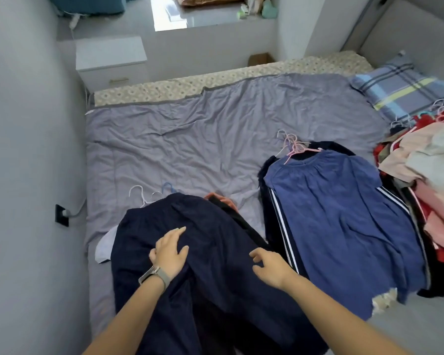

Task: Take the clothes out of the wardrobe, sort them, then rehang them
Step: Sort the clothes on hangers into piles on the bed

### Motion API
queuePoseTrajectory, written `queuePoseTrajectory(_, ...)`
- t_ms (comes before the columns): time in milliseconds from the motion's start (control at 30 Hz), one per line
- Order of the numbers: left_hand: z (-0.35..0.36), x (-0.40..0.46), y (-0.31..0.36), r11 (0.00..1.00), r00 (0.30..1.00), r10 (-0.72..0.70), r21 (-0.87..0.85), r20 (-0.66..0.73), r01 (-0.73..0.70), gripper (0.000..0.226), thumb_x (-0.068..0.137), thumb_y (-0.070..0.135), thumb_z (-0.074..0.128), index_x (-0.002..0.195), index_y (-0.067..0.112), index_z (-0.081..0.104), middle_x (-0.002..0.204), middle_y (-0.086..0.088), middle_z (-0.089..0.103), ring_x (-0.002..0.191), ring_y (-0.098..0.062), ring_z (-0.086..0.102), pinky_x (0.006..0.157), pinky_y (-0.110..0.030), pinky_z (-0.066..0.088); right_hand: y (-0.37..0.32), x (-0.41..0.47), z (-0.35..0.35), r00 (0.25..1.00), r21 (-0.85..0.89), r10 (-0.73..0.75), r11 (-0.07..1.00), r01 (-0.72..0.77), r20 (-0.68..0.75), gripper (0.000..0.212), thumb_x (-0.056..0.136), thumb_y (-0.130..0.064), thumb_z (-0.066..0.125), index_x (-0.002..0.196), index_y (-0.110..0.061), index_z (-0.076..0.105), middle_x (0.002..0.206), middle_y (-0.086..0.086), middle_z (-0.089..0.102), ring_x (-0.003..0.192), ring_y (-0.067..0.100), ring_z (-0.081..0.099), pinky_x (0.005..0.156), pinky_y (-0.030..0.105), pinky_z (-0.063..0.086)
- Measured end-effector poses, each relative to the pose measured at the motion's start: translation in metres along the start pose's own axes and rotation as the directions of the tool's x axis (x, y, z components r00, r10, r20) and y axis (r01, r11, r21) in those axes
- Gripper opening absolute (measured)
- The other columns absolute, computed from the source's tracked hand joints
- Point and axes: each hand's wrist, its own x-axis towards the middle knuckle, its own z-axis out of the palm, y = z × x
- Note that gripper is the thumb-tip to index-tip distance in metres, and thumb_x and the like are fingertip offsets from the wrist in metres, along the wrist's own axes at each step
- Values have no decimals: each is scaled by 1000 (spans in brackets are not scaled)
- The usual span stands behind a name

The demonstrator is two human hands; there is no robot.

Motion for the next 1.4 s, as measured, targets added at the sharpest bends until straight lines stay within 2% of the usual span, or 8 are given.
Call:
queuePoseTrajectory(133,38,-29,79,955,967,238,-206,92,-215,56,90,18,57,136,39,34,142,7,37,124,-13,42,99,-26,37,71,-14,-54,998,-100,-10,995,3,-67,45,90,-17,48,135,-16,46,127,3,57,112,19,52,92,25,41)
queuePoseTrajectory(233,67,-46,152,940,959,256,-263,122,-218,55,92,19,56,141,27,32,139,4,36,115,-10,46,89,-17,38,140,-23,-111,991,-115,2,993,-18,-135,44,89,-17,49,133,-14,47,125,4,60,119,24,52,97,29,41)
queuePoseTrajectory(400,121,-73,261,965,983,176,-207,48,-163,56,89,24,58,140,17,35,136,0,41,119,-14,48,100,-25,39,242,-53,-191,983,-93,-14,996,-3,-185,42,90,-21,54,131,-13,48,125,4,60,114,20,56,92,25,42)
queuePoseTrajectory(567,147,-100,340,976,988,131,-187,86,-113,64,85,28,62,141,16,34,135,-5,46,125,-18,45,105,-32,39,292,-91,-267,966,-49,-72,997,62,-248,48,88,-28,62,131,-13,47,122,4,59,110,21,57,90,28,44)
queuePoseTrajectory(700,151,-104,370,984,987,117,-147,113,-100,64,85,31,63,141,18,33,138,-3,43,124,-17,46,103,-31,41,313,-103,-301,950,-17,-90,996,89,-300,51,86,-31,65,129,-11,47,123,5,58,111,23,57,89,28,43)
queuePoseTrajectory(1000,181,-75,404,994,986,85,-85,144,-73,58,90,29,57,141,12,35,137,-6,44,127,-18,44,102,-26,38,374,-64,-308,969,-41,-40,999,31,-244,54,81,-24,65,130,-8,50,133,11,51,123,26,49,100,34,41)
queuePoseTrajectory(1200,211,-25,442,994,996,-5,-105,85,14,63,86,30,62,141,13,34,140,-6,41,127,-17,44,105,-28,39,411,14,-372,980,-43,-47,998,39,-194,59,82,-26,65,134,-8,45,136,10,50,124,27,49,100,33,41)
queuePoseTrajectory(1400,243,42,492,988,990,-128,-82,54,132,66,85,26,64,141,11,33,140,-9,38,128,-20,43,107,-29,35,445,111,-424,995,-134,-98,987,93,-35,61,82,-29,63,136,-10,42,131,7,54,120,28,51,95,32,43)
